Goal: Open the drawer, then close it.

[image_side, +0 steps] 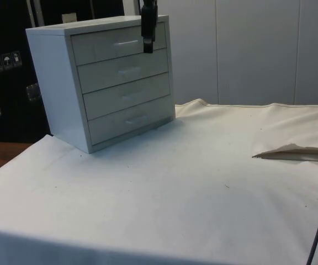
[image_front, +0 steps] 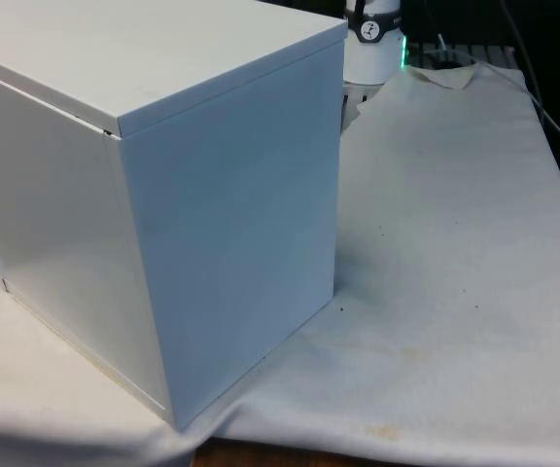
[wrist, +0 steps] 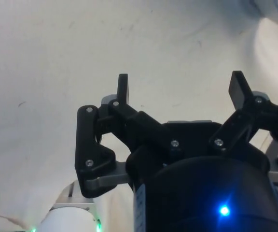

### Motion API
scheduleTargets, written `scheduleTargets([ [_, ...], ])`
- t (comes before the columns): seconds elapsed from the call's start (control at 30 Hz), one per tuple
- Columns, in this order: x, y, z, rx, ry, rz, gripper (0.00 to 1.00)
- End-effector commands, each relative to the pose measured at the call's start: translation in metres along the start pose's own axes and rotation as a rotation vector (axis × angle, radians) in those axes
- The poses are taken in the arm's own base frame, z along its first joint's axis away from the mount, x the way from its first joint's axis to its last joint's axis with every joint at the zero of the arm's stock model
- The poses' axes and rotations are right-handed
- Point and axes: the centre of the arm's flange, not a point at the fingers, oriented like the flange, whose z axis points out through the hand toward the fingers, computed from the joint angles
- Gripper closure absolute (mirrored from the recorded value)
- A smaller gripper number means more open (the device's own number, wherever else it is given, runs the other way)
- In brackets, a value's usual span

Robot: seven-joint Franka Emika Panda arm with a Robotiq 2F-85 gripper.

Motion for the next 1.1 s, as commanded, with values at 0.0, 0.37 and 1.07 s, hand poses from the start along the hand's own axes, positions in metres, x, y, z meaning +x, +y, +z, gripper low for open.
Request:
scheduleTargets([
  [0.0,0.000,0.000,0.000,-0.014,0.009,-0.015,0.00],
  [0.37,-0.001,-0.004,0.005,-0.057,0.001,-0.091,0.00],
  [1.07,-0.005,-0.021,0.018,-0.138,-0.009,-0.207,0.00],
])
